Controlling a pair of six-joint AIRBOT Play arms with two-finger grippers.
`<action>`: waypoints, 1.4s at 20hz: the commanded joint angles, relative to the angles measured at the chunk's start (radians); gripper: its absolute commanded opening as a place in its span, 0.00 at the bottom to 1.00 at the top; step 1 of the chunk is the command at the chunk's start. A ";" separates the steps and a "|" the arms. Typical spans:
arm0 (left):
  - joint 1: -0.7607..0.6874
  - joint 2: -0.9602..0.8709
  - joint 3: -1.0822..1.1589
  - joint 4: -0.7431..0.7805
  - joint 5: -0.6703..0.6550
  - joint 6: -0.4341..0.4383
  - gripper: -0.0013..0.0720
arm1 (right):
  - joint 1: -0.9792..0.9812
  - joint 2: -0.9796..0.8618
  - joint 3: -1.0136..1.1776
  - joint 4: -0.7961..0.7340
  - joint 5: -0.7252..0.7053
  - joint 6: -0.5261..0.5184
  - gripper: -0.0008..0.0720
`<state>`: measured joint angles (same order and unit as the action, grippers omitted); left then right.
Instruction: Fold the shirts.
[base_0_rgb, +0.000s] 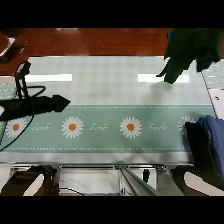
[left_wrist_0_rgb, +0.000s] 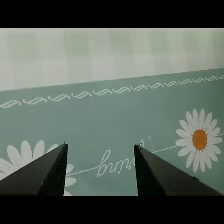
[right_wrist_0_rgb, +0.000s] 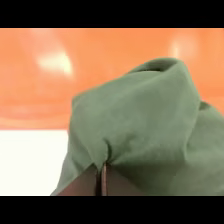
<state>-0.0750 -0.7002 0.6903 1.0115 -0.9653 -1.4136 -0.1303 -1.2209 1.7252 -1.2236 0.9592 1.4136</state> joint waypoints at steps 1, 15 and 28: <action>-0.020 0.126 -0.111 -0.045 0.022 -0.039 0.71 | 0.108 0.112 0.083 0.010 -0.014 -0.028 0.04; 0.106 0.126 -0.085 0.001 0.053 -0.039 0.71 | 0.685 -0.157 -0.102 0.019 0.351 -0.013 0.04; 0.104 0.103 -0.114 -0.127 -0.056 -0.038 0.71 | 0.674 -0.446 -0.035 0.244 0.274 0.043 0.57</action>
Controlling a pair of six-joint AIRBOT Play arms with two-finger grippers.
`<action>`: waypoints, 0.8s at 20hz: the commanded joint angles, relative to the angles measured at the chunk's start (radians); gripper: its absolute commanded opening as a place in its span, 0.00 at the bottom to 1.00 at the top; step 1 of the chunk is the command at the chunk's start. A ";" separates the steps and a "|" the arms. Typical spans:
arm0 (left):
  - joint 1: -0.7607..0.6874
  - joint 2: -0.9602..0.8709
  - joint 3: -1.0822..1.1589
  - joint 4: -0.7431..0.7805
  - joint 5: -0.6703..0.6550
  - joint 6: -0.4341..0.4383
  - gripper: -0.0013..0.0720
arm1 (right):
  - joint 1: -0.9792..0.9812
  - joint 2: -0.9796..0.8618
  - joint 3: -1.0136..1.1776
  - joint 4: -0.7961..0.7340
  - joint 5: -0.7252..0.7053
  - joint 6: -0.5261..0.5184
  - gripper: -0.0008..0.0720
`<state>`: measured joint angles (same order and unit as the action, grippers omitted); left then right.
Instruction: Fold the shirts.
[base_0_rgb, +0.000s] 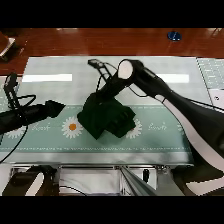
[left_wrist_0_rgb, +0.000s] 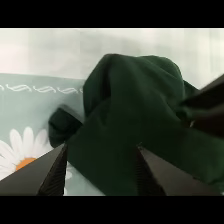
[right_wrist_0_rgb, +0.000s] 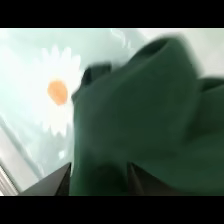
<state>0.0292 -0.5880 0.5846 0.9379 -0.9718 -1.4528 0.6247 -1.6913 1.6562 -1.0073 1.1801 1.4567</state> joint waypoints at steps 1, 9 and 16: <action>-0.012 -0.014 -0.008 -0.061 -0.088 0.001 0.71 | -0.160 0.080 0.035 0.007 0.074 -0.001 0.57; -0.395 -0.127 -0.112 -0.134 -0.071 -0.087 0.71 | -0.858 0.560 -0.422 -0.134 0.046 0.003 0.57; -0.771 -0.418 -0.061 -0.108 0.323 -0.053 0.71 | -0.970 0.714 -0.902 -0.002 -0.034 -0.109 0.57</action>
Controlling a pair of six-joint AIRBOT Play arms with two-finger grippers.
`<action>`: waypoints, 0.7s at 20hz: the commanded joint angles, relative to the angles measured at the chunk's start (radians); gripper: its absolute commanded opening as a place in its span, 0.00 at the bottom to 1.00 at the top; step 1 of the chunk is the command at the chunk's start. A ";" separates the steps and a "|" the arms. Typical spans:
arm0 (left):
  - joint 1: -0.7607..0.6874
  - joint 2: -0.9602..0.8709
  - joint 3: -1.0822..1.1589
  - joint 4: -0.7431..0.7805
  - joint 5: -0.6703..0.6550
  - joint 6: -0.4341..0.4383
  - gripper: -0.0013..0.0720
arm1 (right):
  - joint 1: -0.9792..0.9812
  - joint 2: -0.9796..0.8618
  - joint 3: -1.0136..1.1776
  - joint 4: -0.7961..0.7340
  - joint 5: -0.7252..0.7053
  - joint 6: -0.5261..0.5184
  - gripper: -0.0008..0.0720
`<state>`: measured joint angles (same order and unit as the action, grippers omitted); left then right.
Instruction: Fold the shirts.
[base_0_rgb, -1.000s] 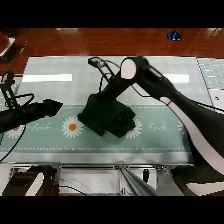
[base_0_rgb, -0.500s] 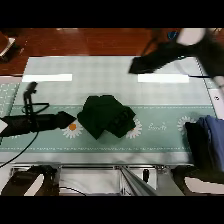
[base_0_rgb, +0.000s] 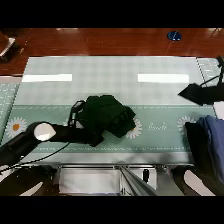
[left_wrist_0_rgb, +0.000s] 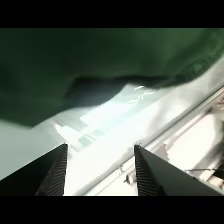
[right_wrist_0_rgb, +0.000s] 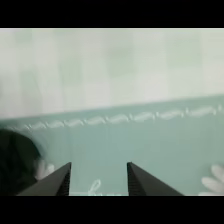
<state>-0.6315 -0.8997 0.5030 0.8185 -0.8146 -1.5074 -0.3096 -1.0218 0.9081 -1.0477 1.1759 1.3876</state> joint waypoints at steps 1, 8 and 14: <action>-0.105 -0.139 0.035 0.012 0.189 0.002 0.71 | -0.035 0.044 -0.179 0.042 -0.034 -0.042 0.57; 0.138 -0.201 0.121 0.046 0.139 0.003 0.71 | -0.035 0.044 -0.227 0.071 -0.044 -0.066 0.57; 0.357 -0.207 0.140 0.151 0.010 0.003 0.71 | -0.035 0.044 -0.227 0.070 -0.043 -0.066 0.57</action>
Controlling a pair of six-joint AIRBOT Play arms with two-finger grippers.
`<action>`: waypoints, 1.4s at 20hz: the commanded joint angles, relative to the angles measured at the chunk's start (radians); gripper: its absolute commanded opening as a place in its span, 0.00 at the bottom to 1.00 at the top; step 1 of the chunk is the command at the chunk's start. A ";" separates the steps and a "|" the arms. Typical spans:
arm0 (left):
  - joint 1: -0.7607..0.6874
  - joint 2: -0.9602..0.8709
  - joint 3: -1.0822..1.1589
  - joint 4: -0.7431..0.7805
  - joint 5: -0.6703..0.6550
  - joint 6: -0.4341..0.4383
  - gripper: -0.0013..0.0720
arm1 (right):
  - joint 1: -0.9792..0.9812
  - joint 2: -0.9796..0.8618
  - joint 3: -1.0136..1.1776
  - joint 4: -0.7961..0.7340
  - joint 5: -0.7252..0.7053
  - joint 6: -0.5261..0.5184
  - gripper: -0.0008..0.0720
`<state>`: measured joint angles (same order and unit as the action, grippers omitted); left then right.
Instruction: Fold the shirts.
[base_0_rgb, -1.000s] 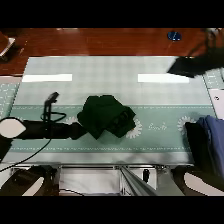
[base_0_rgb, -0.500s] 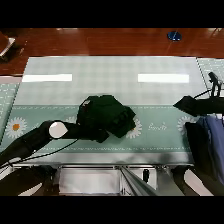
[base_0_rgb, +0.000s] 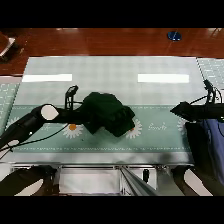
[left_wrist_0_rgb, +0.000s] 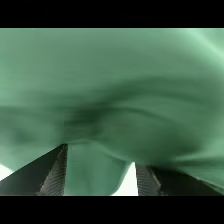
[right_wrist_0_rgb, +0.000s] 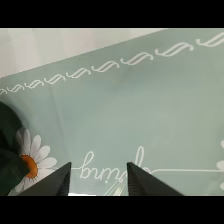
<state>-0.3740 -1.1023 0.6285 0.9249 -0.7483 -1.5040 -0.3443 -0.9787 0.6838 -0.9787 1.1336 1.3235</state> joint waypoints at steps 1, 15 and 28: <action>0.122 -0.006 0.019 0.043 -0.046 -0.001 0.71 | -0.001 0.001 -0.005 0.002 -0.002 -0.002 0.57; 0.075 -0.198 0.030 -0.168 0.049 0.153 0.04 | 0.258 -0.057 -0.111 0.063 -0.054 0.064 0.57; 0.076 -0.198 0.061 -0.167 -0.013 0.165 0.04 | 0.600 -0.359 -0.026 0.384 -0.230 0.003 0.57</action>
<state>-0.2985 -1.2991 0.6880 0.7586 -0.7429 -1.3411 0.2111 -1.2961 0.6159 -0.6407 0.9173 1.3418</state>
